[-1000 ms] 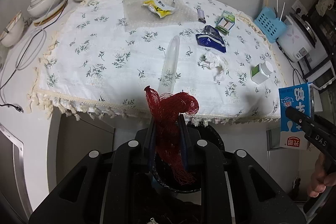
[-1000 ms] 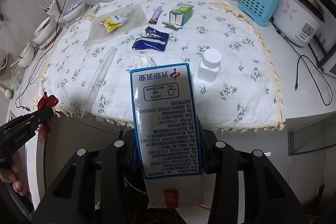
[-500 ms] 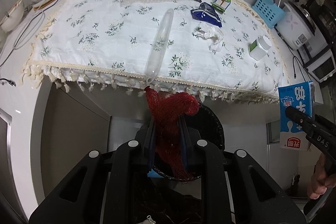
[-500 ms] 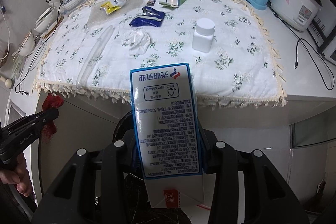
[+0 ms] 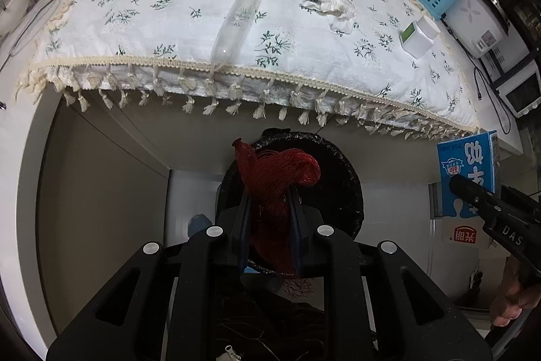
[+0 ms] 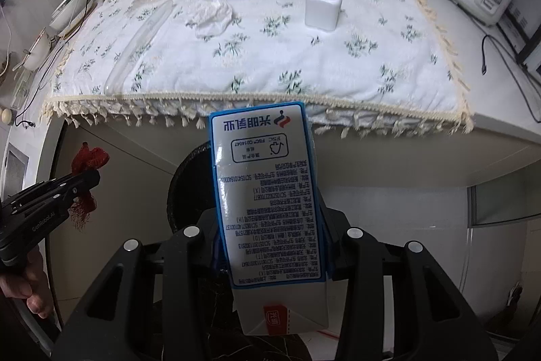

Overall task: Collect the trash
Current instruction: 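Carry the mesh bag with the left gripper while the right carries the carton down to the black bin, then open the left gripper over the bin while the right gripper releases the carton into it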

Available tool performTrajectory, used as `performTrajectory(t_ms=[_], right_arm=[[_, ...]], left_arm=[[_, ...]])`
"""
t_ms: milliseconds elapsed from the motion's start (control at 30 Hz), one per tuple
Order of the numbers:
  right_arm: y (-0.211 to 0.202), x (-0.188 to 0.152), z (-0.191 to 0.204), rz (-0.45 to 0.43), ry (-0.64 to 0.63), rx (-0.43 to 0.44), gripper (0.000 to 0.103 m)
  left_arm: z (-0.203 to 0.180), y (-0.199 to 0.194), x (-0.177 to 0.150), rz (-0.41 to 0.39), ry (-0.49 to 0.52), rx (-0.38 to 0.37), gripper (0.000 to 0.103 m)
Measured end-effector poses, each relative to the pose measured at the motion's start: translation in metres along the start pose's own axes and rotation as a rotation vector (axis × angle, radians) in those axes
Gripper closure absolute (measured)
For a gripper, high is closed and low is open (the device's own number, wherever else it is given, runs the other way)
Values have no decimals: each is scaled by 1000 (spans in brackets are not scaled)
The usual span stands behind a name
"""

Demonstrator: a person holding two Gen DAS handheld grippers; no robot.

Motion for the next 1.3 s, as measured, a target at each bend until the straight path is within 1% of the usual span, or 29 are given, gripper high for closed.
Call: performTrajectory(t_ms=[100, 333, 500, 733, 1100, 1300], right_arm=[[10, -6, -1, 7, -1, 3, 63], [34, -17, -4, 18, 7, 2, 63], [42, -21, -3, 8, 10, 8, 63], [49, -35, -13, 37, 32, -8, 63], [53, -43, -31, 58, 76, -27, 63], [53, -41, -36, 62, 82, -39, 63]], left_arm=[[0, 9, -5, -2, 5, 14, 84], [-3, 32, -15, 15, 10, 14, 84], [-7, 47, -19, 24, 18, 22, 84], [-11, 67, -30, 65, 31, 21, 84], [-42, 105, -31, 96, 104, -2, 84], [-57, 114, -26, 100, 136, -24, 83]])
Point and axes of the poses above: each gripper's, at about its wrist camera, not at the fingertips, and y roughly the way its jaws point, z to its left, x to its top, the point moved 3 cm from there along y, roughly the way its jaws point, and after that the axes turned 2 degrees about -y, right-handed, at the moved point
